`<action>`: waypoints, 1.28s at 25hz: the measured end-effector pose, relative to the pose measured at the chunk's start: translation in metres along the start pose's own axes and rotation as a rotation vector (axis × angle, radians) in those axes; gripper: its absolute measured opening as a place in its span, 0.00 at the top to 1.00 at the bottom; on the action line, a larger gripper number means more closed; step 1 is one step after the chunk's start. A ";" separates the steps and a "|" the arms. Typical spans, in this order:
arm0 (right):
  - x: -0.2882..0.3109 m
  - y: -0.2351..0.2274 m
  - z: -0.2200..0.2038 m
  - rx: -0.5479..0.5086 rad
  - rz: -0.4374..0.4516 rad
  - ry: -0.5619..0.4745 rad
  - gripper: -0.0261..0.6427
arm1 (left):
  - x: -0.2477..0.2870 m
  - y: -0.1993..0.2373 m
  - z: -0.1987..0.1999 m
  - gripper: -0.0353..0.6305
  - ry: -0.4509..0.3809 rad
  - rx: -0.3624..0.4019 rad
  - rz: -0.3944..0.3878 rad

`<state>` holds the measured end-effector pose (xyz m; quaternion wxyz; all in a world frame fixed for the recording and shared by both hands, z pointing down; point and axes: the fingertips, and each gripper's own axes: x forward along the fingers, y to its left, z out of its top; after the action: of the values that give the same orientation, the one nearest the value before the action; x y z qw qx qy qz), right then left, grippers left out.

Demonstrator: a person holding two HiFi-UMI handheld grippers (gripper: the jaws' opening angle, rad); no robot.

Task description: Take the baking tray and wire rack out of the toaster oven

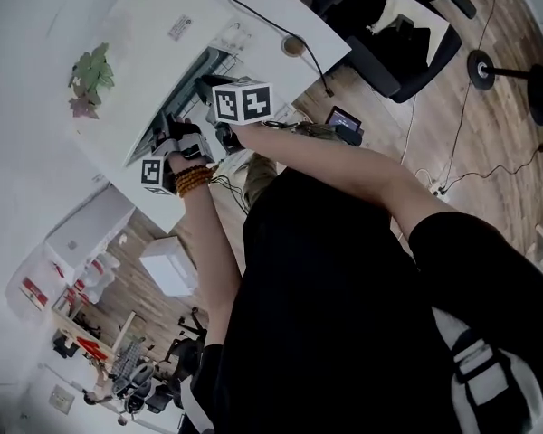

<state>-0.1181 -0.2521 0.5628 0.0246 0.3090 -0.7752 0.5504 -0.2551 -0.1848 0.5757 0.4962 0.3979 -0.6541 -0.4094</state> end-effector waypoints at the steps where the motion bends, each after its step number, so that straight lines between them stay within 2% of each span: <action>1: 0.003 0.000 0.003 0.024 0.013 -0.018 0.88 | 0.001 0.002 0.000 0.72 -0.008 -0.012 0.004; 4: 0.009 0.002 0.004 0.110 0.039 -0.066 0.81 | 0.002 0.008 0.003 0.72 -0.023 -0.036 0.012; 8: 0.015 0.006 0.009 0.135 0.052 -0.087 0.76 | 0.012 0.009 0.009 0.72 -0.025 -0.020 -0.014; 11: 0.011 -0.007 0.010 0.192 -0.007 -0.102 0.75 | 0.022 0.009 0.009 0.71 -0.009 -0.020 -0.028; 15: 0.001 -0.021 0.001 0.274 -0.063 -0.137 0.74 | 0.016 0.003 -0.001 0.71 -0.006 -0.078 -0.025; 18: 0.007 -0.011 -0.009 0.253 -0.039 -0.164 0.74 | 0.013 0.001 0.001 0.71 0.013 -0.079 -0.043; 21: 0.016 0.003 -0.019 0.192 -0.009 -0.172 0.73 | 0.012 0.002 0.010 0.71 0.051 -0.107 -0.073; 24: 0.012 0.010 -0.022 0.125 0.005 -0.172 0.73 | 0.014 0.003 0.012 0.74 0.101 -0.096 -0.113; 27: 0.008 0.007 -0.015 0.079 -0.032 -0.186 0.73 | 0.021 0.001 0.005 0.72 0.107 -0.167 -0.129; 29: 0.007 0.006 -0.022 0.090 -0.041 -0.181 0.73 | 0.018 0.005 0.003 0.76 0.100 -0.200 -0.122; 32: 0.015 0.015 -0.025 0.063 -0.007 -0.164 0.73 | 0.018 0.005 0.006 0.76 0.120 -0.168 -0.134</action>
<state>-0.1455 -0.2342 0.5653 -0.0468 0.3566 -0.7557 0.5473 -0.2646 -0.1995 0.5849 0.5377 0.4213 -0.5586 -0.4705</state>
